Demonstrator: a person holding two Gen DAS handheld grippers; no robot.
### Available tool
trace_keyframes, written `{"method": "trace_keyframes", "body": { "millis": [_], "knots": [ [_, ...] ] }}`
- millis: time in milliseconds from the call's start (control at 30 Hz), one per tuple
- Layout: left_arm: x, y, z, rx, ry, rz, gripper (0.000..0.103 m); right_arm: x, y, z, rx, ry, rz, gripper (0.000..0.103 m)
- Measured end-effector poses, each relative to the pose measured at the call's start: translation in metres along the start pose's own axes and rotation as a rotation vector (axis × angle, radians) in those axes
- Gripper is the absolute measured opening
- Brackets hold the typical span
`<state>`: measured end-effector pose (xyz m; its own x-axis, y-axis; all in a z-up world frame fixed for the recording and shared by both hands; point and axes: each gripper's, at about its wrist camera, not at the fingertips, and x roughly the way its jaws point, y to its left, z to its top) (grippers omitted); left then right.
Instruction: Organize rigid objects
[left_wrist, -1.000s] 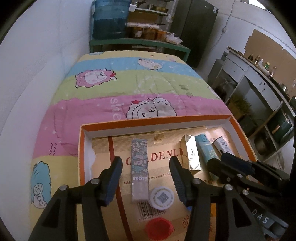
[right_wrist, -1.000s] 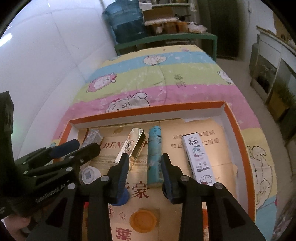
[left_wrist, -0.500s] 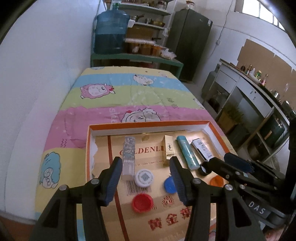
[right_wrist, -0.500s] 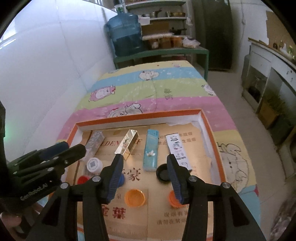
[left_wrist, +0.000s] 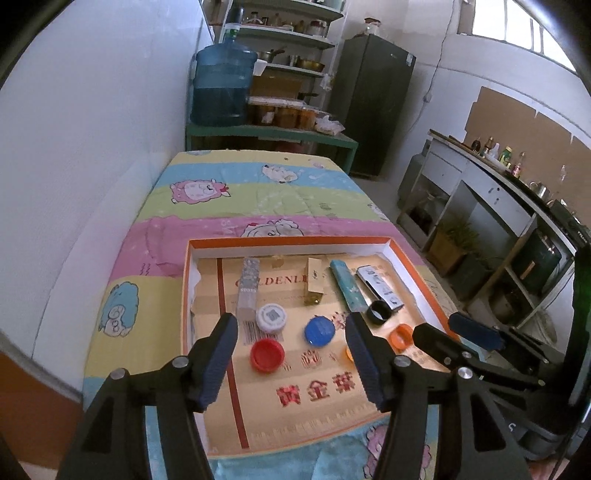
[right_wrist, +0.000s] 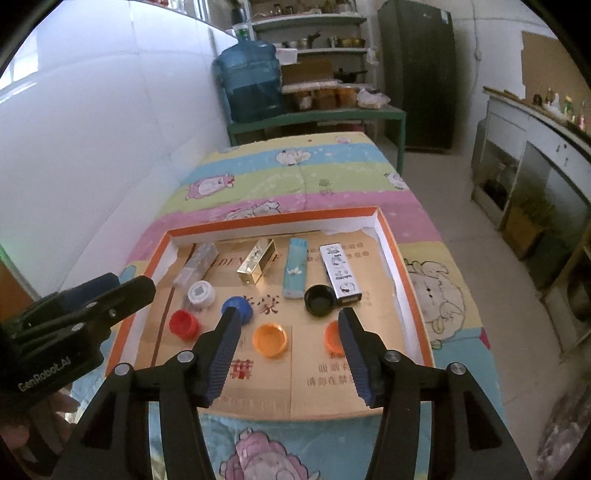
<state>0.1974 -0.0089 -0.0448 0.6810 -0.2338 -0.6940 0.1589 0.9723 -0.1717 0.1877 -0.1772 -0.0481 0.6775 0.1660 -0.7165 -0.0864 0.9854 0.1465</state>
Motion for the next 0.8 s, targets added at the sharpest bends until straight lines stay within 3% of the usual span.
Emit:
{"method": "trace_keyframes", "body": {
  "millis": [167, 333, 433, 800],
  "knots": [
    [-0.019, -0.007, -0.015, 0.018, -0.031, 0.038, 0.065, -0.018, 0.0, -0.012, -0.001, -0.022, -0.03, 0.056],
    [-0.036, -0.013, -0.029, 0.034, -0.054, 0.066, 0.065, -0.031, -0.001, -0.024, -0.002, -0.035, -0.063, 0.057],
    [-0.047, -0.015, -0.036, 0.027, -0.068, 0.075, 0.065, -0.038, -0.002, -0.031, 0.001, -0.033, -0.069, 0.063],
    [-0.079, -0.029, -0.056, 0.022, -0.102, 0.102, 0.065, -0.072, 0.005, -0.046, -0.032, -0.086, -0.084, 0.064]
  ]
}}
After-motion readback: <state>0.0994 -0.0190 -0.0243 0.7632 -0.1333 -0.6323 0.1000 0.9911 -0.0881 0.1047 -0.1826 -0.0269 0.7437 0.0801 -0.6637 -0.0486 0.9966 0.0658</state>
